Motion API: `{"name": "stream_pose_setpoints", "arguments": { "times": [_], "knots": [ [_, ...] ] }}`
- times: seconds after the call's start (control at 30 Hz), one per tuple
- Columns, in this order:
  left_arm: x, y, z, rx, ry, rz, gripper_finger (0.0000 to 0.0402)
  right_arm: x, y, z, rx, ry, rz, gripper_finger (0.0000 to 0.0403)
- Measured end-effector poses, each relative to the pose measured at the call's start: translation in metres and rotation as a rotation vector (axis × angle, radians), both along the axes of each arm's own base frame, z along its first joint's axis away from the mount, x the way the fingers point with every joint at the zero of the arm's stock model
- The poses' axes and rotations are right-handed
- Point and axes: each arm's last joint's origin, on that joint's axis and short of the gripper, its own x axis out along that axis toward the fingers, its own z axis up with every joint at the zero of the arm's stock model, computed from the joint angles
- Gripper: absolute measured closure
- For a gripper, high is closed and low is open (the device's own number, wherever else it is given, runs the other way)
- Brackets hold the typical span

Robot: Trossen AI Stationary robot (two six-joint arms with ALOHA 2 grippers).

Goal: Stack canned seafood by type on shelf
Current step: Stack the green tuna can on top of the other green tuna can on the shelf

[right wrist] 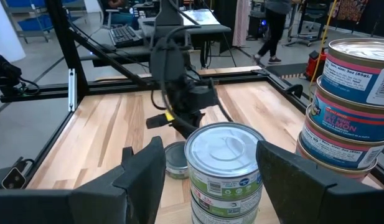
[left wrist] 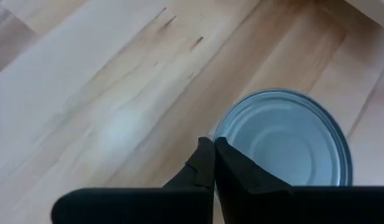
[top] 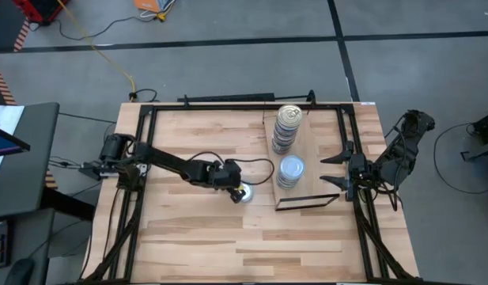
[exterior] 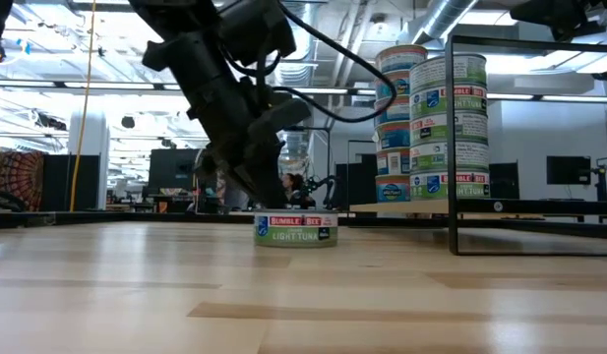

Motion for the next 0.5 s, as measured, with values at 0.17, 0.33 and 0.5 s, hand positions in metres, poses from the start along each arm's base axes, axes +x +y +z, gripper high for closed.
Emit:
{"name": "stream_pose_setpoints", "arguments": {
  "times": [0.17, 0.33, 0.5],
  "knots": [
    [0.0, 0.018, -0.001, 0.033, 0.012, 0.045, 0.0401, 0.0, 0.0, 0.0, 0.0, 0.0, 0.001, 0.0126],
    [-0.003, 0.041, -0.003, 0.042, 0.046, 0.125, 0.0401, 0.0, 0.0, 0.0, 0.002, -0.001, 0.001, 0.0126],
    [-0.01, 0.069, -0.005, -0.078, 0.102, 0.168, 0.0401, 0.0, 0.0, 0.001, 0.01, -0.008, 0.002, 0.0126]
  ]
}}
